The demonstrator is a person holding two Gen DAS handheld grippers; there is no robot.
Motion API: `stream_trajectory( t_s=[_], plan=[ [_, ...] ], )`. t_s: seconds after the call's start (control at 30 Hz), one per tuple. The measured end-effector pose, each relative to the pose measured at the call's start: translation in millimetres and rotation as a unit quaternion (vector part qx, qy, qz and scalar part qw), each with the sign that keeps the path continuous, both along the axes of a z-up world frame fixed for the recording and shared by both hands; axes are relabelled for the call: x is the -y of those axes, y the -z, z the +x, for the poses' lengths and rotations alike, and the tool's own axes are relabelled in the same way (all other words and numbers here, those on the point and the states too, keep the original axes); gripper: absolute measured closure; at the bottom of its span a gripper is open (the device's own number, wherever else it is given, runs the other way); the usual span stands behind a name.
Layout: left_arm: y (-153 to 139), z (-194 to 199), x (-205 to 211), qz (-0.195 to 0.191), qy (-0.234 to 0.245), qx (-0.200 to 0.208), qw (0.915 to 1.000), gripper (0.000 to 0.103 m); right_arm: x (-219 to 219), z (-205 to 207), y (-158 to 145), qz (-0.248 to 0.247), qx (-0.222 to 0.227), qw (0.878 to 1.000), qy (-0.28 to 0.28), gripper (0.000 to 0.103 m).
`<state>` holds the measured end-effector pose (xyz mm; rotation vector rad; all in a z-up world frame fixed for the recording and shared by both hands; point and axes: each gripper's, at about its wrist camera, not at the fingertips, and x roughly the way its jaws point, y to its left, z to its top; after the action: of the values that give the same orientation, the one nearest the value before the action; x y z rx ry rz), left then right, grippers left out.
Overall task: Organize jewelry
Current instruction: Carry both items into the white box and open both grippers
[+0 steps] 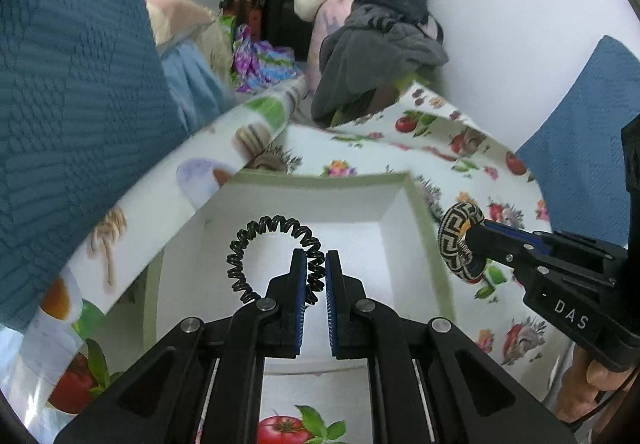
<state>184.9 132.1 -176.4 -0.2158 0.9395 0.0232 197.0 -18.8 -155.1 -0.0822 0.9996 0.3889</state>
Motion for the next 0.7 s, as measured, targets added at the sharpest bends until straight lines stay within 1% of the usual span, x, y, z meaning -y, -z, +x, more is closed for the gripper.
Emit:
stream_trajectory(
  t_s=[0.17, 0.27, 0.37, 0.43, 0.53, 0.57, 0.6, 0.63, 0.7],
  plan=[
    [24, -2, -11, -0.010, -0.013, -0.021, 0.9996, 0.095, -8, 2, 27, -0.009, -0.028, 1.000, -0.004, 0.096],
    [33, -4, -14, -0.014, -0.020, -0.029, 0.9993, 0.095, -10, 4, 38, -0.016, -0.038, 0.999, -0.007, 0.096],
    [36, -6, -13, -0.019, -0.023, -0.031, 0.9991, 0.094, -11, 5, 42, -0.021, -0.041, 0.999, -0.010, 0.096],
    [33, -7, -12, -0.024, -0.020, -0.024, 0.9992, 0.094, -11, 6, 41, -0.022, -0.040, 0.999, -0.012, 0.096],
    [26, -4, -8, -0.018, -0.022, -0.030, 0.9991, 0.093, -11, 6, 36, -0.019, -0.038, 0.999, -0.018, 0.089],
    [24, -4, -8, -0.017, -0.022, -0.031, 0.9991, 0.093, -11, 6, 34, -0.019, -0.036, 0.999, -0.019, 0.077],
    [22, -4, -6, -0.019, -0.023, -0.028, 0.9992, 0.088, -10, 5, 30, -0.017, -0.032, 0.999, -0.019, 0.070],
    [19, -5, -5, -0.021, -0.024, -0.026, 0.9992, 0.084, -9, 4, 27, -0.012, -0.028, 0.999, -0.020, 0.070],
    [12, -7, -5, -0.021, -0.034, -0.021, 0.9990, 0.053, -7, 3, 20, -0.009, -0.022, 0.999, -0.021, 0.069]
  ],
)
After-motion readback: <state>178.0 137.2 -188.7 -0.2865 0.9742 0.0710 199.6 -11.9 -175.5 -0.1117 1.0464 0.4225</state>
